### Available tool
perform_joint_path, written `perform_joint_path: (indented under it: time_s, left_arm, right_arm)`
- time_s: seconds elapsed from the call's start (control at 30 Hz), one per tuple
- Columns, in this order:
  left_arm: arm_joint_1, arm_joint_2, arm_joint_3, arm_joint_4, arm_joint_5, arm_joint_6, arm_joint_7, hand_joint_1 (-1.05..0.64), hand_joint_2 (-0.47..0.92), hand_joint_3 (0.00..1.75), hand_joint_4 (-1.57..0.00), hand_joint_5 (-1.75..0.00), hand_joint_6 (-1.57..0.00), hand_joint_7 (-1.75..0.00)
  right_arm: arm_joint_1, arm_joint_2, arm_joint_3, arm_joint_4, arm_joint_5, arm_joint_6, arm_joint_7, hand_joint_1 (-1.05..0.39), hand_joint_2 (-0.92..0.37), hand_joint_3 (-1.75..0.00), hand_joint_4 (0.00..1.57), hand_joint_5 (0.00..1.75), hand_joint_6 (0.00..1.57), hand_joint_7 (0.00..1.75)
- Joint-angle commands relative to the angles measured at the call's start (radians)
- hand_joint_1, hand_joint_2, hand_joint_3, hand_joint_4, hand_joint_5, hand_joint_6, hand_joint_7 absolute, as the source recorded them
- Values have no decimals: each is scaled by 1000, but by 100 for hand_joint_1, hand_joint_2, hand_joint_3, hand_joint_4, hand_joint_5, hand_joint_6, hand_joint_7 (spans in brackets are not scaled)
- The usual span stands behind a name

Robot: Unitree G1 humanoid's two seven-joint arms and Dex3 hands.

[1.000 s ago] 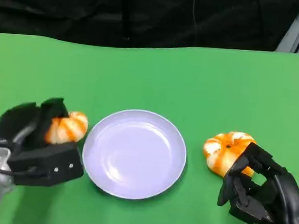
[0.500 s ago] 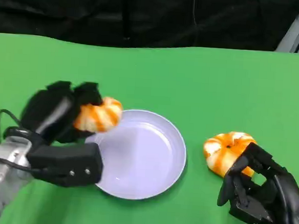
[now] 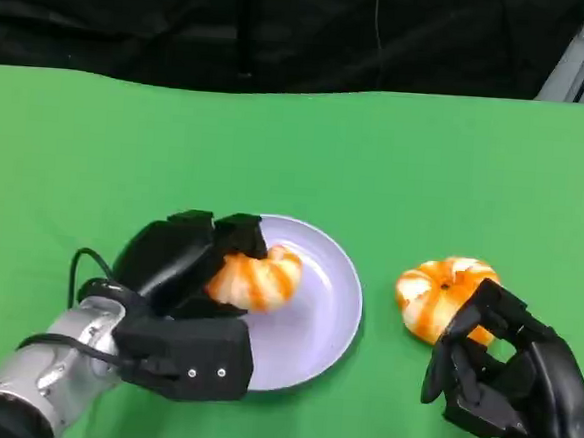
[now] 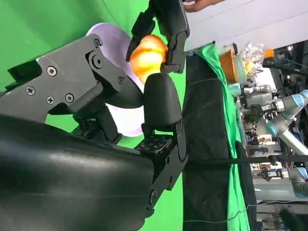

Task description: Grasp the bread from the table and place it into the plate.

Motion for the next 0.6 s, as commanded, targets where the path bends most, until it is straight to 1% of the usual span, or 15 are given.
perform_joint_path:
  time_s: [0.03,0.07,0.1,0.13,0.17,0.2,0.23,0.27,0.33,0.37,0.47,0.6]
  left_arm:
    - [-12,1,-4,14,-9,-12,-26,-6,92,34,-55,-164,-69,-120]
    - [-12,1,-5,14,-7,-12,-27,-7,92,34,-55,-161,-72,-111]
    - [-15,17,-22,-10,14,8,-65,-14,92,33,-49,-145,-69,-97]
    - [-15,30,-34,-30,25,22,-101,-28,92,29,-48,-90,-67,-58]
    - [-12,42,-41,-49,31,31,-132,-41,92,27,-47,-52,-66,-32]
    - [-8,49,-43,-64,31,37,-157,-60,92,30,-38,-23,-57,-13]
    - [-2,52,-41,-75,27,42,-175,-69,92,32,-32,-12,-52,-7]
    - [4,55,-41,-85,26,48,-189,-79,92,37,-21,-5,-45,-3]
    - [9,68,-50,-96,35,54,-216,-88,92,43,-9,-1,-36,-1]
    - [10,74,-55,-101,40,58,-229,-93,92,51,-4,0,-28,0]
    - [16,86,-59,-115,35,67,-270,-100,92,59,0,0,-19,0]
    - [32,92,-37,-135,-4,66,-315,-100,92,60,0,0,-17,0]
  right_arm:
    - [6,-6,-3,-24,-3,1,-16,-11,-58,-117,86,175,63,172]
    - [6,-6,-3,-25,-3,2,-16,-11,-58,-117,86,175,63,172]
    - [7,-6,-3,-26,-1,2,-15,-11,-58,-117,86,175,63,172]
    - [7,-6,-3,-27,0,3,-14,-11,-58,-117,86,175,63,172]
    - [7,-7,-3,-27,1,3,-14,-11,-58,-117,86,175,63,172]
    - [6,-7,-4,-27,4,3,-12,-10,-58,-117,85,175,63,172]
    - [6,-7,-4,-27,4,4,-13,-10,-58,-117,85,175,63,172]
    - [7,-7,-4,-28,4,7,-14,-10,-58,-117,85,175,63,172]
    - [6,-7,-3,-28,2,8,-15,-10,-58,-117,85,175,63,173]
    - [6,-7,-3,-27,2,8,-13,-10,-58,-116,85,175,63,173]
    - [6,-8,-3,-26,1,8,-13,-10,-59,-116,84,175,63,173]
    - [6,-8,-4,-28,-1,10,-17,-10,-59,-116,84,175,62,173]
